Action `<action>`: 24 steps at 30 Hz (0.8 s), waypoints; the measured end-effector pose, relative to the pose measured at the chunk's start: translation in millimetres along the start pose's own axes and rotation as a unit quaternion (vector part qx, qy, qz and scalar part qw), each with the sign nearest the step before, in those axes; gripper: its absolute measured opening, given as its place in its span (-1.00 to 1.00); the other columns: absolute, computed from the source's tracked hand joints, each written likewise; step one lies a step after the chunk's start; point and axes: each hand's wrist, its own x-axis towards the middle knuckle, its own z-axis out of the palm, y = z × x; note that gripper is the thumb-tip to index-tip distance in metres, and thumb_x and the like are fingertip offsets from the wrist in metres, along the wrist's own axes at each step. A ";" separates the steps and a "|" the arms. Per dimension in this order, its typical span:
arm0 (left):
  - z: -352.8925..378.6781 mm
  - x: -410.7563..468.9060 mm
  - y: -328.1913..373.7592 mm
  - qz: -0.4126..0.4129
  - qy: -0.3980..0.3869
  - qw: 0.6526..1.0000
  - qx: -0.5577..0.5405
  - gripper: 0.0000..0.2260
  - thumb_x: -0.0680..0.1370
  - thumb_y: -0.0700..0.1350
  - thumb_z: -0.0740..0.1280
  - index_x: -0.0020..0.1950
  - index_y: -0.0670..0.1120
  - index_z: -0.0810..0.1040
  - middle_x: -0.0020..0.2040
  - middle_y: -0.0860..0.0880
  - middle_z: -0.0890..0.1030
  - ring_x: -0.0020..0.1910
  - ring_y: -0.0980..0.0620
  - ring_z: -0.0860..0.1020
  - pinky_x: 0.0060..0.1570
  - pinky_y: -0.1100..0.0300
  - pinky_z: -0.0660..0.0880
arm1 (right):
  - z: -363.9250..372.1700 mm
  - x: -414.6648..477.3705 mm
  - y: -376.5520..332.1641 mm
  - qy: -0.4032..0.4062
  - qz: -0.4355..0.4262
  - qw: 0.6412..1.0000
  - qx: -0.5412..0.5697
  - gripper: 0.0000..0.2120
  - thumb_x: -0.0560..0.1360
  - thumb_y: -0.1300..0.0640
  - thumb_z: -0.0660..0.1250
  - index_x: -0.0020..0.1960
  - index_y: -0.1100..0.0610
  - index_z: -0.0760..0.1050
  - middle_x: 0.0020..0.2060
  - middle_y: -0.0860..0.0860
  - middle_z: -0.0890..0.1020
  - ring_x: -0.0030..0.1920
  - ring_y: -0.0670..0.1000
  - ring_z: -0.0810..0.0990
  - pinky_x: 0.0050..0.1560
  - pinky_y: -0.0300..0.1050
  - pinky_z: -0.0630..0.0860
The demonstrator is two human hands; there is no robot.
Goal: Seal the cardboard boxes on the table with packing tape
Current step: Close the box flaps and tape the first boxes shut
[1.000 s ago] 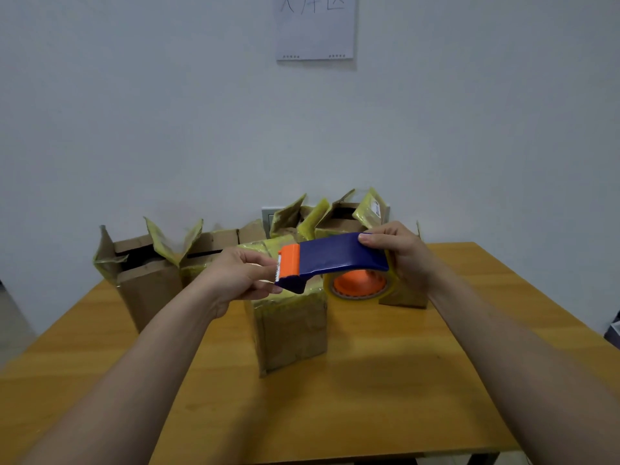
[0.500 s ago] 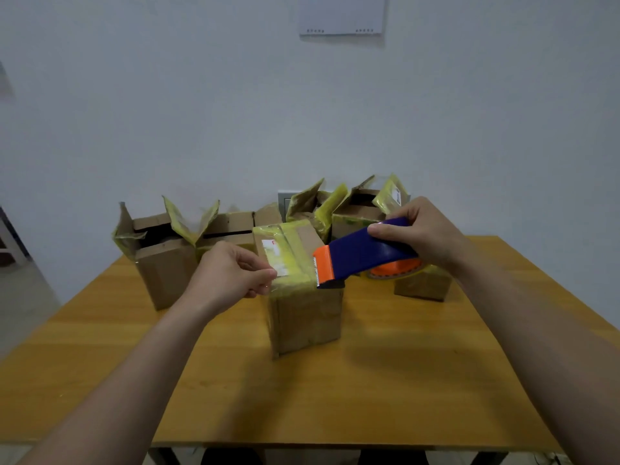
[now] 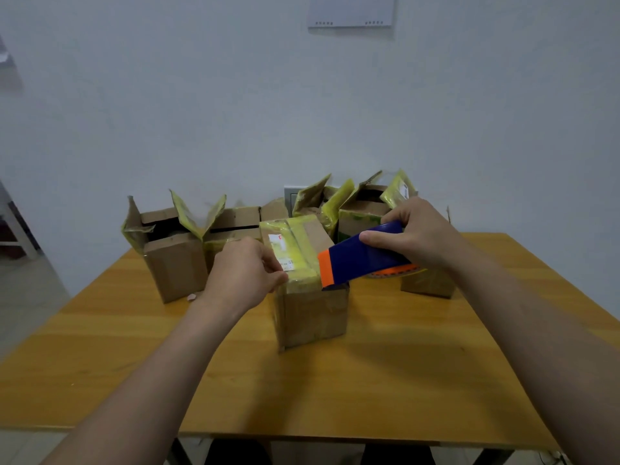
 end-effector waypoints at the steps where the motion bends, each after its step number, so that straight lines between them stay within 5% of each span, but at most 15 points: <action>1: -0.3 0.4 -0.3 -0.003 -0.005 1.000 0.014 -0.88 0.46 0.05 0.59 -0.13 0.04 0.75 -0.31 0.10 0.69 -0.34 0.18 0.66 -0.15 0.08 0.69 | 0.3 -0.1 -0.3 0.001 0.000 1.000 -0.002 -0.80 0.48 -0.08 0.48 -0.13 0.04 0.61 -0.33 -0.13 0.66 -0.23 -0.24 0.64 -0.38 -0.41 0.48; 4: -7.3 5.0 -7.0 -0.023 -0.038 0.996 0.081 -0.65 0.43 0.25 0.55 0.07 0.07 0.70 -0.26 0.11 0.67 -0.32 0.14 0.67 -0.17 0.08 0.67 | 0.7 -0.7 -1.6 0.005 0.002 1.000 -0.004 -0.80 0.48 -0.09 0.47 -0.14 0.04 0.62 -0.36 -0.13 0.66 -0.26 -0.24 0.64 -0.39 -0.42 0.46; 8: -18.6 19.3 -19.4 0.026 -0.059 0.989 0.131 -0.33 0.39 0.29 0.56 0.46 0.22 0.48 0.20 0.06 0.67 0.16 0.00 0.62 0.07 0.02 0.60 | 1.5 -0.9 -2.1 0.003 0.003 1.000 -0.005 -0.82 0.49 -0.09 0.47 -0.17 0.00 0.61 -0.40 -0.16 0.64 -0.28 -0.25 0.63 -0.40 -0.42 0.45; 12: -1.5 24.7 1.6 0.135 -0.204 0.969 0.036 -0.08 0.45 0.31 0.49 0.68 0.15 0.10 0.66 0.10 0.20 0.63 0.05 0.16 0.55 -0.04 0.27 | 0.2 -0.3 0.1 0.001 0.005 1.000 -0.002 -0.78 0.49 -0.10 0.46 -0.19 0.04 0.62 -0.41 -0.18 0.65 -0.30 -0.22 0.63 -0.40 -0.40 0.45; 16: 40.2 35.4 15.0 0.125 -0.249 0.943 0.183 0.25 0.24 0.64 0.29 0.70 0.05 -0.17 0.71 0.03 -0.16 0.68 -0.06 -0.18 0.62 -0.24 -0.07 | -0.7 0.9 3.1 -0.005 0.005 1.000 -0.004 -0.75 0.48 -0.12 0.46 -0.16 0.06 0.63 -0.35 -0.08 0.67 -0.27 -0.17 0.65 -0.38 -0.38 0.48; 24: 60.9 39.3 1.6 0.160 -0.198 0.930 0.264 0.32 0.14 0.74 0.14 0.70 0.04 -0.15 0.71 0.00 -0.07 0.68 -0.09 -0.11 0.62 -0.25 -0.14 | -5.6 -3.7 18.3 -0.038 0.014 0.999 -0.017 -0.71 0.49 -0.17 0.42 -0.16 0.05 0.63 -0.36 -0.05 0.67 -0.33 -0.13 0.64 -0.39 -0.33 0.46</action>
